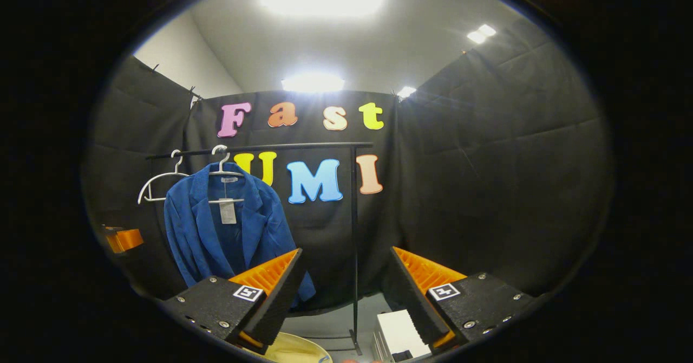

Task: Grasp the clothes on the hanger with both hands and then place them into the laundry hamper below.

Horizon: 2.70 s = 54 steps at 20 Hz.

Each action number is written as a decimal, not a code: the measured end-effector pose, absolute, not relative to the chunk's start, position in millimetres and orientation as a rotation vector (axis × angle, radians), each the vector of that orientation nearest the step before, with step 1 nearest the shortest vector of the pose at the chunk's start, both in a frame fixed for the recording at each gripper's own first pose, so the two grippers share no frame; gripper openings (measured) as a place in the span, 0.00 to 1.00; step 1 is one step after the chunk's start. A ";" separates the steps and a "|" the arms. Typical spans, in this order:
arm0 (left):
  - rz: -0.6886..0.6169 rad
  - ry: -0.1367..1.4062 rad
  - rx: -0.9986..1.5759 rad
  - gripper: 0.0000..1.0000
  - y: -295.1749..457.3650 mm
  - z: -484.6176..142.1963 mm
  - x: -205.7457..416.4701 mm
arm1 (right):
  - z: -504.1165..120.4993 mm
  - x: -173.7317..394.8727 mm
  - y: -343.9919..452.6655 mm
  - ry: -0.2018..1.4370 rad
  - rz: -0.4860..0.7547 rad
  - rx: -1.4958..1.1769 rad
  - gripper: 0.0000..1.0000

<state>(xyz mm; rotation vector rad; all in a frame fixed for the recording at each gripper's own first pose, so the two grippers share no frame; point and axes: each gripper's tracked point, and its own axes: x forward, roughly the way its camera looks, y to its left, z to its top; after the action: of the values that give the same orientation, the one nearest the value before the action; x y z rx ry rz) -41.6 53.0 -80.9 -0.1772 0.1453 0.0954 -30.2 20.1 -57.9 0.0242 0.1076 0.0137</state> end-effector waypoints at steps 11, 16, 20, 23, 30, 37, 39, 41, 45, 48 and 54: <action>0.131 0.179 -0.212 0.96 61.4 -106.5 -48.1 | -79.3 -6.5 84.3 0.199 0.171 0.096 0.95; 0.130 0.141 -0.184 0.96 49.5 -83.2 -17.3 | -82.9 39.7 103.5 0.200 0.223 0.161 0.94; 0.124 0.154 -0.206 0.96 32.9 -75.7 22.2 | -95.7 85.7 122.1 0.231 0.254 0.183 0.93; 0.152 0.183 -0.240 0.96 31.3 -81.1 47.5 | -115.0 116.1 144.0 0.301 0.323 0.212 0.95; 0.236 0.234 -0.241 0.96 30.1 -97.4 122.2 | -134.0 186.8 195.0 0.354 0.480 0.278 0.95; 0.302 0.260 -0.202 0.96 30.7 -110.4 183.9 | -151.9 240.6 257.3 0.364 0.609 0.295 0.95; 0.315 0.248 -0.176 0.96 31.5 -112.6 200.9 | -159.2 255.2 272.6 0.358 0.633 0.290 0.95; 0.336 0.257 -0.151 0.96 33.8 -120.4 221.4 | -168.9 264.3 285.0 0.360 0.655 0.258 0.95; 0.365 0.256 -0.158 0.96 35.4 -125.1 244.1 | -174.1 273.1 305.4 0.352 0.685 0.229 0.95; 0.392 0.266 -0.154 0.96 37.9 -128.9 255.5 | -176.5 277.5 318.5 0.353 0.699 0.235 0.95; 0.469 0.270 -0.139 0.96 45.5 -137.3 264.7 | -170.0 302.3 328.4 0.286 0.663 0.174 0.95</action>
<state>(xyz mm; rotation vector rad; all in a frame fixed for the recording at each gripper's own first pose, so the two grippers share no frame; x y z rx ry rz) 264.7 45.5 -137.3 -0.1389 0.2698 0.4694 302.3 328.4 -170.0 0.1742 0.2855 0.6633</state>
